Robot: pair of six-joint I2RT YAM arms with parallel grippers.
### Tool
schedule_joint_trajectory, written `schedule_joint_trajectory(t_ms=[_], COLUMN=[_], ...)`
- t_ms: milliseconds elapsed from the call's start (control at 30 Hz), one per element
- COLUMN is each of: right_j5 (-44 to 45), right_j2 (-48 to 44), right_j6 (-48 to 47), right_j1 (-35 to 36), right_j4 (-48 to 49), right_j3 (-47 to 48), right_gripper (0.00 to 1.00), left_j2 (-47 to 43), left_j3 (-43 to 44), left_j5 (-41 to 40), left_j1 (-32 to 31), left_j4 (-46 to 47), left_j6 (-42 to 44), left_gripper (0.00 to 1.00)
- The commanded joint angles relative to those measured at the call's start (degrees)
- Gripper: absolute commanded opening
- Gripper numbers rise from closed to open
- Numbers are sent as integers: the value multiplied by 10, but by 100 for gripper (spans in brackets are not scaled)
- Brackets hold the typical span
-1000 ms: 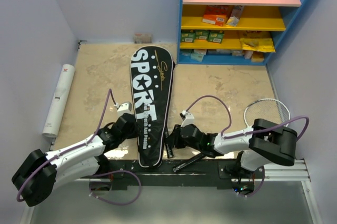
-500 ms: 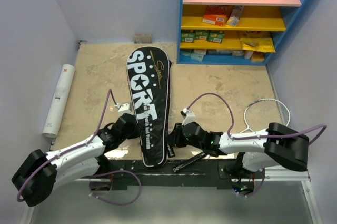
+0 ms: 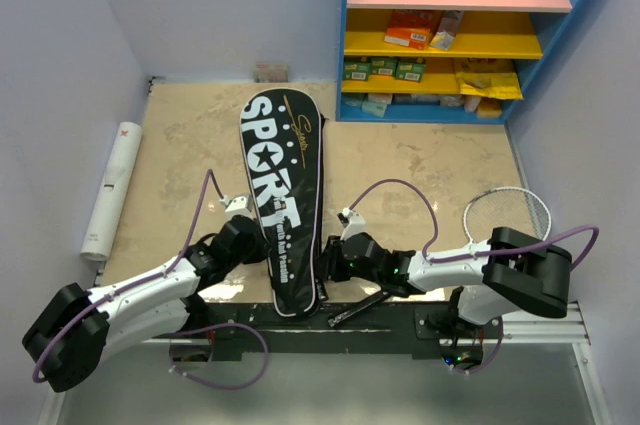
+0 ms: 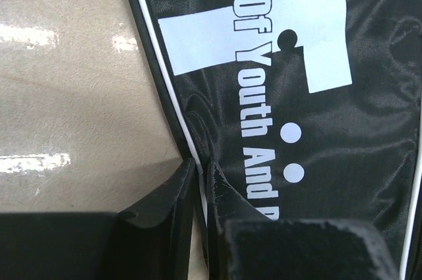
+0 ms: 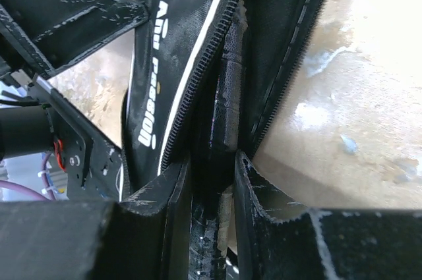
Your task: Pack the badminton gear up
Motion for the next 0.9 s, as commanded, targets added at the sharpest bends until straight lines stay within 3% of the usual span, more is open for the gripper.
schedule_joint_trajectory(t_ms=[0,233,667,733,767,867], right_j5=[-38,-49,-4,-9,-14,-21], right_j2=[-2,10,144,153,154,151], right_j6=[11,42,86,82,80,72], right_j1=[10,13,61,71,73,79], right_j4=[104,160,307,310,305,284], right_j3=[30,25,48,59,64,74], right_gripper=[0,0,0,5,15,30], left_j2=[8,15,-4,-8,-10,-16], left_j3=[-14,-18,-23,-25,-25,-25], left_j5=[38,53,71,73,73,72], left_j1=[-1,-2,-1,-1,-1,-1], left_j4=[40,52,80,82,82,78], left_j6=[12,18,26,28,27,28], left_gripper=[14,12,12,12,12,12])
